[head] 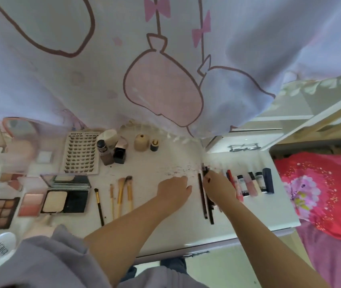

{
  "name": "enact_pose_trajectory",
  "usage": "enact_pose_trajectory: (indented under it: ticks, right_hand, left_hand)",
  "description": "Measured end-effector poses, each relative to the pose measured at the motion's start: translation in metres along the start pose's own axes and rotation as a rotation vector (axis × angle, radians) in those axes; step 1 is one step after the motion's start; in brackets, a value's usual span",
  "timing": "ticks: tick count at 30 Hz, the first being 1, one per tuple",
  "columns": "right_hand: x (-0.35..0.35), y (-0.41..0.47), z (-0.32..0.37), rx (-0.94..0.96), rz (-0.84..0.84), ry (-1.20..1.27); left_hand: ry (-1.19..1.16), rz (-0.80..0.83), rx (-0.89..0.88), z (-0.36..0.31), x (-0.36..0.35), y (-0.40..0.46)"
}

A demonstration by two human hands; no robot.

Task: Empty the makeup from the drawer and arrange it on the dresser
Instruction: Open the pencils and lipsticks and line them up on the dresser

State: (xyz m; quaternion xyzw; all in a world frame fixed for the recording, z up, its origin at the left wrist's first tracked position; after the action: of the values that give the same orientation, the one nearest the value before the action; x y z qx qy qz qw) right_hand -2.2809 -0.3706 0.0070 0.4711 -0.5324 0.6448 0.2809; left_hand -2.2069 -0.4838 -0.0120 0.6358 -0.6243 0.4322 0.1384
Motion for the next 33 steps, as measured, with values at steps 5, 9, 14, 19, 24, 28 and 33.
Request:
enact_pose_trajectory:
  ticks: [5,9,14,19,24,28,33]
  right_hand:
    - [-0.005,0.016,-0.020,0.093,0.004,-0.035]
    - [-0.003,0.021,-0.014,0.214,-0.019,-0.096]
    - [0.005,0.024,-0.009,0.311,-0.005,-0.126]
    - [0.010,0.021,0.002,0.491,0.086,0.078]
    - [0.016,0.004,0.019,0.638,0.381,0.204]
    - [0.030,-0.020,0.037,0.713,0.538,0.281]
    - [0.051,-0.037,0.049,0.742,0.559,0.412]
  left_hand:
    - [-0.045,-0.013,0.117,-0.032,-0.034,0.023]
    - [-0.019,-0.052,0.247,-0.032,-0.041,0.031]
    - [0.005,-0.055,0.345,-0.025,-0.042,0.028]
    - [-0.022,-0.102,0.185,-0.029,-0.028,0.013]
    - [0.072,-0.139,-0.109,-0.033,0.003,-0.016]
    - [0.001,-0.121,-0.161,-0.031,0.026,-0.030]
    - [-0.057,-0.070,-0.138,-0.019,0.041,-0.044]
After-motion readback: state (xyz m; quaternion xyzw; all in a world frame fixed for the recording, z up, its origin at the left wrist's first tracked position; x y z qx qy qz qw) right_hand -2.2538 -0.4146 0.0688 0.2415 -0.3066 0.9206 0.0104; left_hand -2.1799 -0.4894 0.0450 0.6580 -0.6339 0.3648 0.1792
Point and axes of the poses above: each hand's wrist, its own y-axis towards the middle knuckle, its own x-axis out of the back of the hand, z = x × y, the point moved 8 cm from there along y, towards the middle knuckle, and after that the axes turned 11 degrees about -y, right-handed, at the moved point
